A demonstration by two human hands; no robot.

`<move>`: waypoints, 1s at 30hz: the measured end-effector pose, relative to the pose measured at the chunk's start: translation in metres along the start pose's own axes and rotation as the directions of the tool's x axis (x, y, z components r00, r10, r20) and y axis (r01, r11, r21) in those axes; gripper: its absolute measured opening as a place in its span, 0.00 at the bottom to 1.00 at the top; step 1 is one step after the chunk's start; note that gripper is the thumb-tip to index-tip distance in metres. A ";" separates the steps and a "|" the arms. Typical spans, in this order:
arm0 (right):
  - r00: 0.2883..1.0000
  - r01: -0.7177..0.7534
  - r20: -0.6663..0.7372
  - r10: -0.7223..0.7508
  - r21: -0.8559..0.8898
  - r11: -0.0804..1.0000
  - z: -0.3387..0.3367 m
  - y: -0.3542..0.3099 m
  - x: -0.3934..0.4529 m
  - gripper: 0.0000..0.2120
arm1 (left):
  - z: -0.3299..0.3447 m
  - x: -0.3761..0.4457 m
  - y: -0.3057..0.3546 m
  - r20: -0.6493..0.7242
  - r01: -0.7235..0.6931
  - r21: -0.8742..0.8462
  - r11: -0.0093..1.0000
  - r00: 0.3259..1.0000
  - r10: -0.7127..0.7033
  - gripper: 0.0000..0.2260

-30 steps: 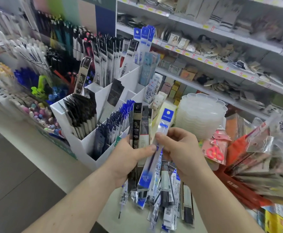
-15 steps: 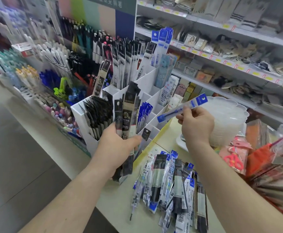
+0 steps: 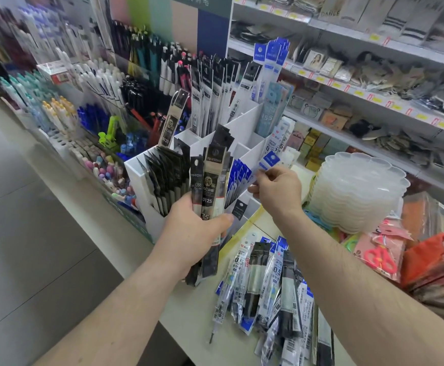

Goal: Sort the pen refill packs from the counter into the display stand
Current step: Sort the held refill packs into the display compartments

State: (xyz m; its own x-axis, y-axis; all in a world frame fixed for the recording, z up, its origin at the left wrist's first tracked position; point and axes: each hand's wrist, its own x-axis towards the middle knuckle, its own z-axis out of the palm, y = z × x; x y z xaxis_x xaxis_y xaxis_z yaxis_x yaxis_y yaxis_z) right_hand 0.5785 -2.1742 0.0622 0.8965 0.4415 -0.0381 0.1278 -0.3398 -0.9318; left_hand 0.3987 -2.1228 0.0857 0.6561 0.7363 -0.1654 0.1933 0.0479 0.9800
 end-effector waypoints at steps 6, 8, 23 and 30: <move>0.989 0.022 0.150 0.020 -0.274 0.962 0.013 0.006 0.011 0.14 | 0.001 0.001 -0.002 0.006 0.006 0.037 0.999 1.000 -0.006 0.09; 0.986 0.041 0.168 0.014 -0.321 0.946 0.015 0.004 0.018 0.13 | 0.001 0.000 -0.002 0.023 -0.002 0.032 0.999 1.000 0.001 0.09; 0.986 0.035 0.162 -0.033 -0.014 0.999 -0.048 -0.034 -0.091 0.10 | 0.032 -0.001 -0.009 0.335 0.147 -0.186 0.971 0.939 -0.078 0.13; 0.987 -0.014 0.160 0.009 0.029 0.999 -0.054 -0.022 -0.107 0.13 | 0.048 -0.003 -0.017 0.470 0.154 -0.189 0.970 0.881 -0.048 0.22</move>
State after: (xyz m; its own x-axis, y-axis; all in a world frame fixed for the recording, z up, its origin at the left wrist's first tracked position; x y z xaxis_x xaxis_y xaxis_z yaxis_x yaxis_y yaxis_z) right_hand 0.5030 -2.2591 0.1063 0.8181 0.5655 -0.1040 0.1029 -0.3220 -0.9411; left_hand 0.4285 -2.1585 0.0644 0.9119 0.3292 -0.2450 0.1504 0.2873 0.9460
